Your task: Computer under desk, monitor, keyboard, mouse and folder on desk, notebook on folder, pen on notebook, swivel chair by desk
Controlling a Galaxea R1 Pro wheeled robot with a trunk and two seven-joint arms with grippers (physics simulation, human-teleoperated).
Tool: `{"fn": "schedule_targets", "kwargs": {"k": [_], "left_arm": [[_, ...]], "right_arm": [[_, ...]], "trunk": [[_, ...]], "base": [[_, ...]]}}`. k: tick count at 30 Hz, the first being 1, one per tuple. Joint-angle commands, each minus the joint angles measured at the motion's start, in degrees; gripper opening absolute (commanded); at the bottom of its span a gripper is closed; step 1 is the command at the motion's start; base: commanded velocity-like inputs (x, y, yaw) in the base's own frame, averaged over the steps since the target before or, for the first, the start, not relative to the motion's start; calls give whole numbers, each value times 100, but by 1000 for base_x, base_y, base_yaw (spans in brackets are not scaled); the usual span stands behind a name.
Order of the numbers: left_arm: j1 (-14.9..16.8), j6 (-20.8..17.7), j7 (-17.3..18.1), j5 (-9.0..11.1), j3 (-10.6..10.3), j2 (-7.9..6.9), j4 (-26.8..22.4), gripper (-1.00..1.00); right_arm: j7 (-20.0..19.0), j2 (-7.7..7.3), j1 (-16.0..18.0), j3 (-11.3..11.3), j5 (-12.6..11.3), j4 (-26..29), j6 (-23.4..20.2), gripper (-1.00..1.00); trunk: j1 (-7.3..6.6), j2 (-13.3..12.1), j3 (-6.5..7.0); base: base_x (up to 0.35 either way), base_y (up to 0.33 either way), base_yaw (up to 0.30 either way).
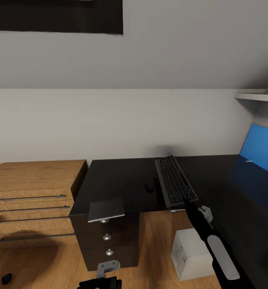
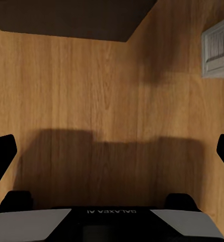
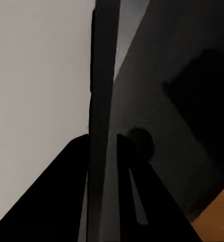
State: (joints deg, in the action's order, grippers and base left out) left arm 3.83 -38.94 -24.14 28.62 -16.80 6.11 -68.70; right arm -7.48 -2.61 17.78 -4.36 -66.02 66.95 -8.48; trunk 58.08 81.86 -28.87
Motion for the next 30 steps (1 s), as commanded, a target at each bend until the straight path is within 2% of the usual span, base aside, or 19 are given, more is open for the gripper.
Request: {"fn": "schedule_targets", "kwargs": {"k": [1,4,7,10,21,25,27,30], "left_arm": [[3,-9,-56,62,-7,-2,-6,100],[3,-9,-56,60,-7,2,-6,100],[3,-8,-56,57,-7,2,-8,100],[3,-8,-56,56,-7,-3,-8,100],[3,-8,-56,56,-7,-3,-5,100],[3,-8,-56,56,-8,-2,-7,100],[3,-8,-56,62,-14,2,-4,100],[3,-8,-56,64,-8,-3,-4,100]], "right_arm": [[-29,9,-156,82,-33,292,-37,-100],[-21,14,-610,334,-25,1003,-39,-100],[-18,-2,-902,488,-19,1383,-53,-100],[-13,-12,-1025,551,-19,1538,-72,-100],[-76,-16,-1058,559,-86,1590,-230,-100],[-113,87,-1058,577,-103,1592,-225,-100],[-279,153,-1058,559,-104,1585,-243,-100],[-282,164,-1058,570,-104,1584,-230,-100]], "trunk": [[-23,-39,12],[-89,-159,66],[-154,-279,120],[-220,-399,174],[-462,-841,371],[-550,-1001,443],[-594,-1081,479],[-660,-1202,533]], "base": [[0,0,0],[0,0,0],[0,0,0],[0,0,0],[0,0,0],[0,0,0],[-116,39,0],[-297,118,0]]}}
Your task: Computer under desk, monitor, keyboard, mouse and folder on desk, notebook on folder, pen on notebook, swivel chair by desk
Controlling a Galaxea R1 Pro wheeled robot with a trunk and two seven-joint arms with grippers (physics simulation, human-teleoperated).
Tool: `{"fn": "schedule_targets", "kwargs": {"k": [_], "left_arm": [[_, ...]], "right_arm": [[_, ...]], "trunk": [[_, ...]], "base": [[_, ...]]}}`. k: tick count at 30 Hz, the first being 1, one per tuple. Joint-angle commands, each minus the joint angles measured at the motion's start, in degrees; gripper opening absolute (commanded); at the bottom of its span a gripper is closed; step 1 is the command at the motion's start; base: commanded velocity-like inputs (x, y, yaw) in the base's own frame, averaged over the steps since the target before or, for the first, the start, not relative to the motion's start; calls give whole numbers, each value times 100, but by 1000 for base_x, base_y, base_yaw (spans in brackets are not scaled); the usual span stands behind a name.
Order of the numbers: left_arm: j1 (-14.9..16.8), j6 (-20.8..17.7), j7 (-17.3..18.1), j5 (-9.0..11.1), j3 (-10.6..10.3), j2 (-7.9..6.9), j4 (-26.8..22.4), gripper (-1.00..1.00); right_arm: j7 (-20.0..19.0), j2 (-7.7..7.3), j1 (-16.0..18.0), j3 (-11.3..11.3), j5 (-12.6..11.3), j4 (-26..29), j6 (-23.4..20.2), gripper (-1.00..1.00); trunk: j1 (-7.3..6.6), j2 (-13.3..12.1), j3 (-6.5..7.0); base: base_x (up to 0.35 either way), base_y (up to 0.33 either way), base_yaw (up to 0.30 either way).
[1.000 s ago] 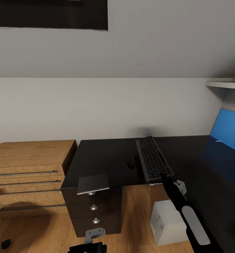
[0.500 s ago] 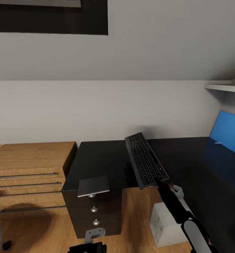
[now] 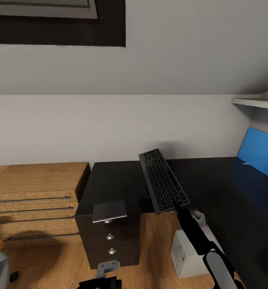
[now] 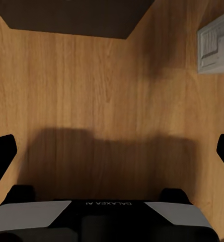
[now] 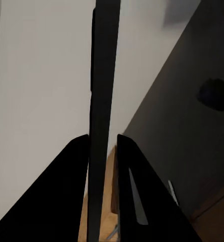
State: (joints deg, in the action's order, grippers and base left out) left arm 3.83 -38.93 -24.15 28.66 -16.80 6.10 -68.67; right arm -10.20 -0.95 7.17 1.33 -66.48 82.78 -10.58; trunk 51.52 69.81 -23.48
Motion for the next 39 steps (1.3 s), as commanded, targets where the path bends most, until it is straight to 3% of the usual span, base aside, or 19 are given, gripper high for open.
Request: {"fn": "schedule_targets", "kwargs": {"k": [1,8,18,24,39], "left_arm": [[4,-9,-50,64,-8,-3,-6,100],[4,-9,-33,87,0,-11,-6,100],[4,21,-20,90,26,-25,2,100],[4,521,-44,63,8,-24,136,100],[4,562,-43,61,-39,-13,188,100]], "right_arm": [[-9,2,3,4,-58,0,-16,-100],[-8,-1,3,-4,-56,-14,-6,-100],[-8,-2,3,-18,-49,-34,3,-100],[0,-2,3,-19,-49,-42,11,-100],[0,-2,3,-18,-48,-51,29,-100]], "trunk": [[-26,-37,12],[-180,-318,120],[-180,-318,55],[-180,-318,15],[-180,-318,-87]], "base": [[-321,145,0],[-323,167,-69],[-146,98,-191],[-5,215,-202],[-21,309,-202]]}}
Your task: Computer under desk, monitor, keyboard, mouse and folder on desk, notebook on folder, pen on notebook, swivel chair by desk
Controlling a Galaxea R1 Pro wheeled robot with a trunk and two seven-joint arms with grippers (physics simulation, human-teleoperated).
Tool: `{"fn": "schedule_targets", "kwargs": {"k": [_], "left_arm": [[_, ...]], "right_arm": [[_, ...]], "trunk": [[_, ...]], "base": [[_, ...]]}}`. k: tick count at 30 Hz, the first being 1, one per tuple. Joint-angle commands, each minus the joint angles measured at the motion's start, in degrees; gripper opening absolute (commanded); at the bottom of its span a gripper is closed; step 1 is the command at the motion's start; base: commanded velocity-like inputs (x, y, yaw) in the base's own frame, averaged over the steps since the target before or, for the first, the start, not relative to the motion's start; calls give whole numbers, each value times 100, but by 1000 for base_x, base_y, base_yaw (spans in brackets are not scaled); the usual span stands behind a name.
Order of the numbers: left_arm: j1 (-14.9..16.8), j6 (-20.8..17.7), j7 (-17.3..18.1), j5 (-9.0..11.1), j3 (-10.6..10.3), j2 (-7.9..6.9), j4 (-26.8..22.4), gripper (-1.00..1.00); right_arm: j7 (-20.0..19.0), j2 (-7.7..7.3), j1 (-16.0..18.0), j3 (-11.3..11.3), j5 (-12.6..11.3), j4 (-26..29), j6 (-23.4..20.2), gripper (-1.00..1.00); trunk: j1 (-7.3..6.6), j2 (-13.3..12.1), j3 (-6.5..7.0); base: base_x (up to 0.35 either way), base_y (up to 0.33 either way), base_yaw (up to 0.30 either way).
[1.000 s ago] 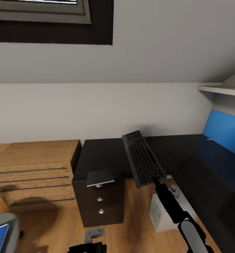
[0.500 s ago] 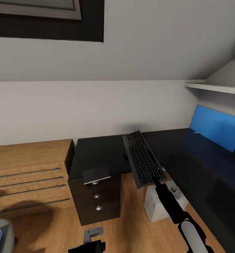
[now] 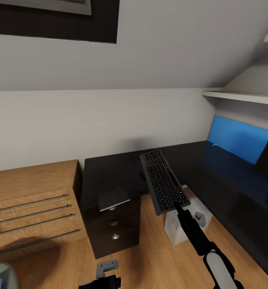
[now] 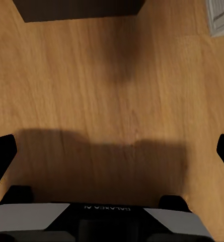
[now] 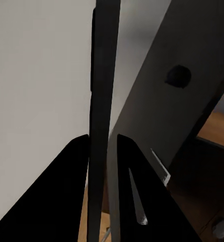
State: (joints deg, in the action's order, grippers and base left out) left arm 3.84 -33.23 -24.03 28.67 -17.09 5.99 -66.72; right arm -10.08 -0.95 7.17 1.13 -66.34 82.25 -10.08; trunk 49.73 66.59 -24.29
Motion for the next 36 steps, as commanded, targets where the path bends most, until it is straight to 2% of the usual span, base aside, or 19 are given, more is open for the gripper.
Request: {"fn": "schedule_targets", "kwargs": {"k": [1,7,27,36], "left_arm": [[3,-8,-59,60,-35,-2,4,100],[3,-8,-66,60,-104,-2,34,100],[3,0,-49,53,-104,-8,133,100],[3,-4,-28,53,-101,-14,133,100]], "right_arm": [[-11,-2,4,2,-62,2,-21,-100],[-11,-2,4,-6,-57,2,-21,-100],[-17,-2,4,-14,-56,2,-23,-100],[-46,-6,4,-17,-70,35,-43,-100]], "trunk": [[-1,5,-13],[-1,5,-55],[-1,5,-200],[-1,5,-220]], "base": [[-154,285,-202],[-174,206,-202],[-37,36,-193],[-63,72,-62]]}}
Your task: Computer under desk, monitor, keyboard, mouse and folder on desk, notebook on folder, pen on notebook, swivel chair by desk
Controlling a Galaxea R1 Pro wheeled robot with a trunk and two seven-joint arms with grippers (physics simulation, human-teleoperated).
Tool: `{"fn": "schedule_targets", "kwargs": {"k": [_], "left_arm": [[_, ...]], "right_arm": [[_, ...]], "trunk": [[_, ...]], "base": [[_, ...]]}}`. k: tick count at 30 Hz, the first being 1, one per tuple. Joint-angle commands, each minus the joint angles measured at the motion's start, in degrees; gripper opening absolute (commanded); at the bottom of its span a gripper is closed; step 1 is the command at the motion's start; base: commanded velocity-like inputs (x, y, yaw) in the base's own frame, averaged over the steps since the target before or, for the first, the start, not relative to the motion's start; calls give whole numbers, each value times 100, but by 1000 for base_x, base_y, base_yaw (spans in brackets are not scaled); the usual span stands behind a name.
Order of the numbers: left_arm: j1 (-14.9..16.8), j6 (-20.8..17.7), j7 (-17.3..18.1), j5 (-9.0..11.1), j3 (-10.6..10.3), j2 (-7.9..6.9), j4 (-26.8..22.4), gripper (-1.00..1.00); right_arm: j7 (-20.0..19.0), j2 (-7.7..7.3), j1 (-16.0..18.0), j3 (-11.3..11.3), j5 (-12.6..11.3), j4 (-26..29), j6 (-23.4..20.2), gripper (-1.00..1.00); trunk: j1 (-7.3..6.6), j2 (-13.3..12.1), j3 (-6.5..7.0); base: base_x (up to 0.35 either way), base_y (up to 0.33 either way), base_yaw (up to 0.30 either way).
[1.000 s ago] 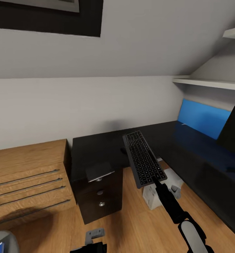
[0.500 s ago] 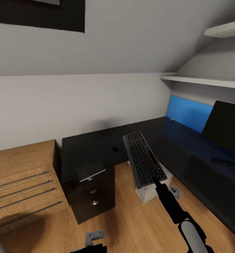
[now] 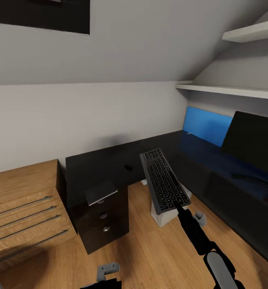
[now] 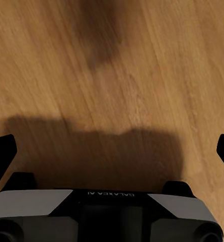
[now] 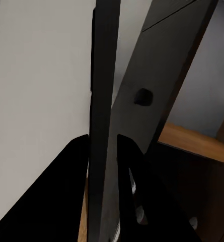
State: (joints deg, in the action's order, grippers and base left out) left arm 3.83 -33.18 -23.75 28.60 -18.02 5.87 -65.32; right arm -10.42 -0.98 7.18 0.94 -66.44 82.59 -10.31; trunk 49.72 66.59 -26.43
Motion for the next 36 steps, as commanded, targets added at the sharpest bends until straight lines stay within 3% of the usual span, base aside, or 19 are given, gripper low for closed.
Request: {"fn": "schedule_targets", "kwargs": {"k": [1,7,14,25,28,36], "left_arm": [[4,-11,-57,59,-9,0,-7,100],[4,-13,-70,58,-15,-1,-7,100],[4,-13,-80,58,-18,2,-7,100],[4,-5,-90,58,-26,9,-7,100],[4,-4,-91,58,-26,11,-7,100],[4,-4,-87,58,-27,11,-7,100]], "right_arm": [[-40,0,3,2,-59,2,-15,-100],[-430,10,3,-5,-59,-18,28,-100],[-434,10,3,-5,-620,-63,78,-100],[-426,10,3,0,-668,-329,462,-100],[-426,10,3,-115,-675,-536,865,-100],[-426,10,3,-129,-677,-577,907,-100]], "trunk": [[0,4,-6],[0,4,-7],[0,4,-7],[0,4,-7],[0,4,-7],[0,4,-7]], "base": [[-6,6,-5],[-1,2,-1],[0,0,0],[0,0,-139],[0,0,-261],[0,0,-266]]}}
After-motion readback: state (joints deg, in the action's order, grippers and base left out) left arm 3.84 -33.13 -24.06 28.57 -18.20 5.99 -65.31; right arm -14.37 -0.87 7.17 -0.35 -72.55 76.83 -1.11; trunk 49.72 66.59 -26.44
